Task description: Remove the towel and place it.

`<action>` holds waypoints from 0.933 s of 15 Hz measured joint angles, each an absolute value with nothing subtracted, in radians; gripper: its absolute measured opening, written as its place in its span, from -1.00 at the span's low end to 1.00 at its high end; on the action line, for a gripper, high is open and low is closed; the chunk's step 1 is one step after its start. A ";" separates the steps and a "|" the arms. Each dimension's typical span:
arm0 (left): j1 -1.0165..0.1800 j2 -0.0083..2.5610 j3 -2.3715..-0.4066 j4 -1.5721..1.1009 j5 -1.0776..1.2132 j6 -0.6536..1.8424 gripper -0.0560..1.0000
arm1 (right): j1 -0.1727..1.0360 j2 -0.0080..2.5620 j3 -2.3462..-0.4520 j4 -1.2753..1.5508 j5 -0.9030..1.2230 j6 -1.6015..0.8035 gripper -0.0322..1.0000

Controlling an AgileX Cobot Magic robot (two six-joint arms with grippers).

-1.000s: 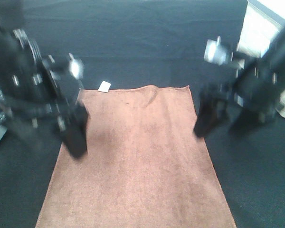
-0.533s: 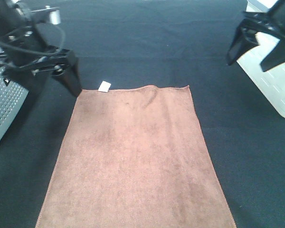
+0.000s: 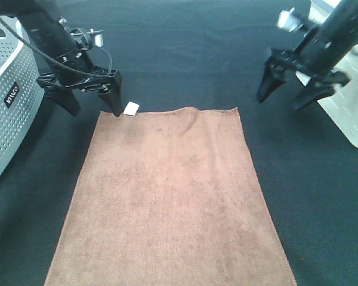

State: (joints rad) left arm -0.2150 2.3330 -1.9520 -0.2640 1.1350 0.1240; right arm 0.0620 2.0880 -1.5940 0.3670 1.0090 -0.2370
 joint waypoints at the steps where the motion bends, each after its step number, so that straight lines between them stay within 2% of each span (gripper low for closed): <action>1: -0.202 2.374 -2.015 -0.264 1.164 0.124 0.81 | 0.062 2.148 -1.632 0.377 1.000 -0.247 0.55; 6: -0.170 2.570 -2.249 -0.249 1.209 0.120 0.81 | 0.062 2.354 -1.841 0.412 0.968 -0.288 0.55; 14: -0.170 2.617 -2.279 -0.258 1.220 0.116 0.81 | 0.062 2.436 -1.884 0.464 0.962 -0.328 0.54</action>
State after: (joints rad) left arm -0.1700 2.6170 -2.2790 -0.2580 1.2200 0.1160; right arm 0.0620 2.4360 -1.8840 0.4640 0.9620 -0.3280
